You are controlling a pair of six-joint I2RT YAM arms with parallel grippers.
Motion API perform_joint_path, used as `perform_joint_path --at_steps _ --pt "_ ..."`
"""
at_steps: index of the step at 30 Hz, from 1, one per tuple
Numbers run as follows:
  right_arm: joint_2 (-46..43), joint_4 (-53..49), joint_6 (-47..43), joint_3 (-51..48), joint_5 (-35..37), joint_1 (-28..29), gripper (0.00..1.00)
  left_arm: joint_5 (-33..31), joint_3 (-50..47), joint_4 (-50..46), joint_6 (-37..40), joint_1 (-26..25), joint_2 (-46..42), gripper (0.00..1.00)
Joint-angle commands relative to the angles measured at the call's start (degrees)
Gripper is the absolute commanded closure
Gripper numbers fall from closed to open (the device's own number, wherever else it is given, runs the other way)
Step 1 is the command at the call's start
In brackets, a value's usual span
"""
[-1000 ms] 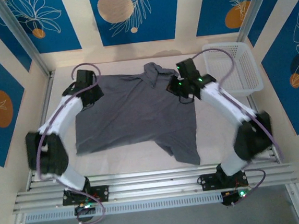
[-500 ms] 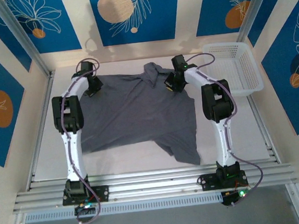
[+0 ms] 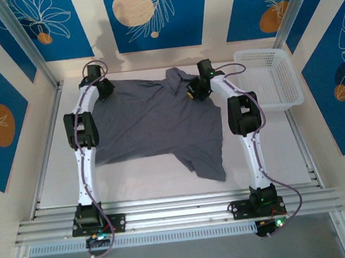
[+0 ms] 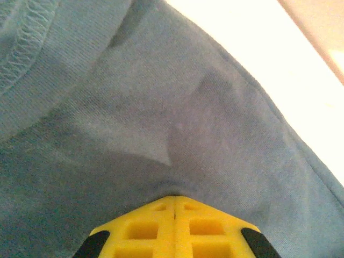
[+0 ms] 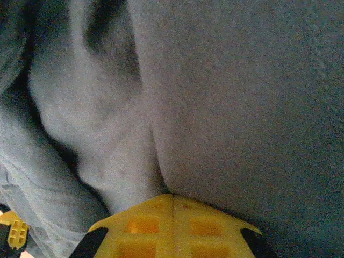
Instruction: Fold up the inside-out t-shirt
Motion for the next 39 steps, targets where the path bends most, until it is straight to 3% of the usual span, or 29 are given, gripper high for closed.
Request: perform_joint_path --at_steps 1,4,7,12,15,19,25,33,37,39 --pt "-9.0 -2.0 -3.4 -2.7 0.8 0.2 0.97 3.7 1.2 -2.6 1.2 1.0 -4.6 0.83" --pt "-23.2 3.3 -7.4 -17.1 2.4 0.4 0.9 6.0 -10.1 2.2 1.5 0.5 -17.7 0.7" --pt "-38.2 6.1 -9.6 -34.9 5.9 -0.5 0.79 4.7 -28.0 8.8 2.3 -0.5 -35.7 0.6" --pt "-57.5 7.8 -12.1 -60.6 7.5 -4.1 0.73 -0.9 -52.6 8.4 3.8 -1.7 -60.4 0.58" --pt "-63.6 5.3 -15.2 -69.2 8.2 -6.7 0.7 -6.1 -65.1 4.8 5.3 -2.3 -73.4 0.59" --pt "-63.5 5.9 -20.0 -74.8 4.9 -9.4 0.69 -14.3 -78.1 -1.5 5.2 -2.4 -88.0 0.58" --pt "-54.3 9.8 -21.4 -73.6 -0.2 -8.3 0.64 -20.2 -88.1 -8.9 2.9 -2.1 -96.3 0.53" --pt "-49.6 9.0 -20.2 -70.4 0.6 -5.2 0.66 -19.9 -90.5 -9.8 1.4 -1.9 -97.1 0.49" --pt "-49.9 8.3 -19.6 -70.9 1.5 -5.3 0.91 -18.9 -90.7 -11.0 0.5 -1.9 -95.9 0.49" --pt "-51.6 7.1 -19.1 -71.2 2.3 -5.4 0.98 -18.1 -90.8 -13.5 -0.3 -1.7 -95.3 0.49"
